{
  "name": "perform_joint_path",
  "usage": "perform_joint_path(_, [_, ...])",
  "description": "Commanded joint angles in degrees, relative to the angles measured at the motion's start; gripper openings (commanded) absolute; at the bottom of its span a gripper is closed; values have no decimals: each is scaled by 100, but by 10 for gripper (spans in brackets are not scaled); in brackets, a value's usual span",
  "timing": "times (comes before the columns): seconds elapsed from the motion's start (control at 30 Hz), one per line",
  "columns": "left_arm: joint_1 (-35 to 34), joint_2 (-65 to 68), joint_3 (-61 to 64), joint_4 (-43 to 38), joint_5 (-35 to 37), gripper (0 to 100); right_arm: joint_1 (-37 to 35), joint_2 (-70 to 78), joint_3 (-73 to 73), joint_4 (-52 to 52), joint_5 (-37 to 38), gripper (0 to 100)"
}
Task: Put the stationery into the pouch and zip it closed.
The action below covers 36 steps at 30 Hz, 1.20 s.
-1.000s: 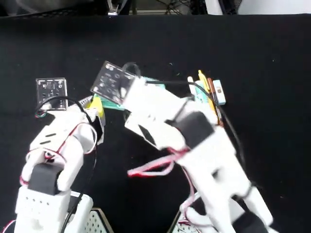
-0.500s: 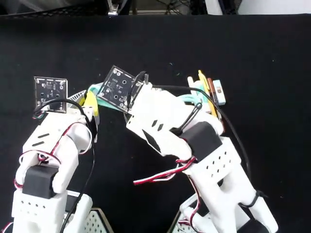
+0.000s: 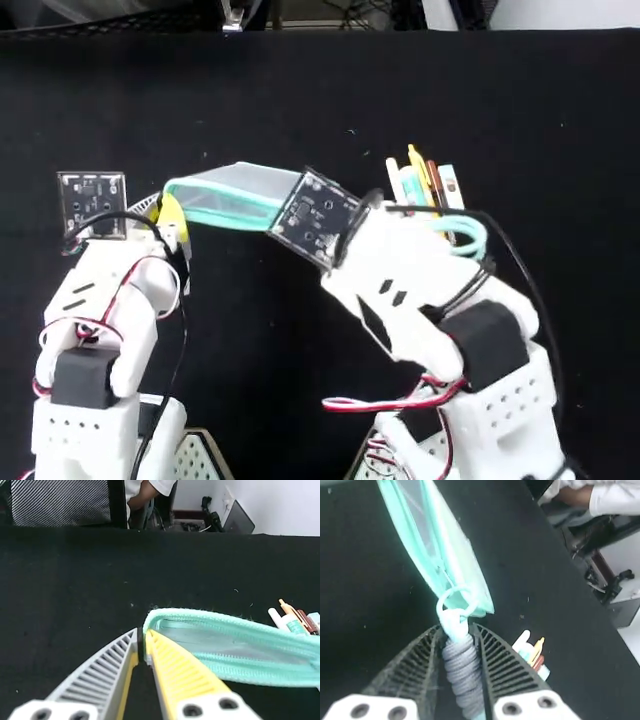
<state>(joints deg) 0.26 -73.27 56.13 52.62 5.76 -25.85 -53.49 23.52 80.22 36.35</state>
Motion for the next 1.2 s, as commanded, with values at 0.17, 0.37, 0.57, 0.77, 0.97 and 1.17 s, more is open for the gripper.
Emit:
perform_joint_path(0.17, [-119,18,48,-79,-44,30,158,-418,1191,-862,18,12])
perform_joint_path(0.37, [-119,18,259,-114,62,30,343,-629,1226,-580,62,12])
perform_joint_path(0.57, [-110,18,321,-123,193,30,545,-743,1235,-501,62,12])
perform_joint_path(0.77, [224,18,479,-114,193,30,536,-743,1420,-448,26,13])
perform_joint_path(0.97, [242,18,488,-114,193,30,554,-743,1754,-457,53,14])
perform_joint_path(1.17, [242,18,488,-114,193,30,545,-743,1754,-457,62,13])
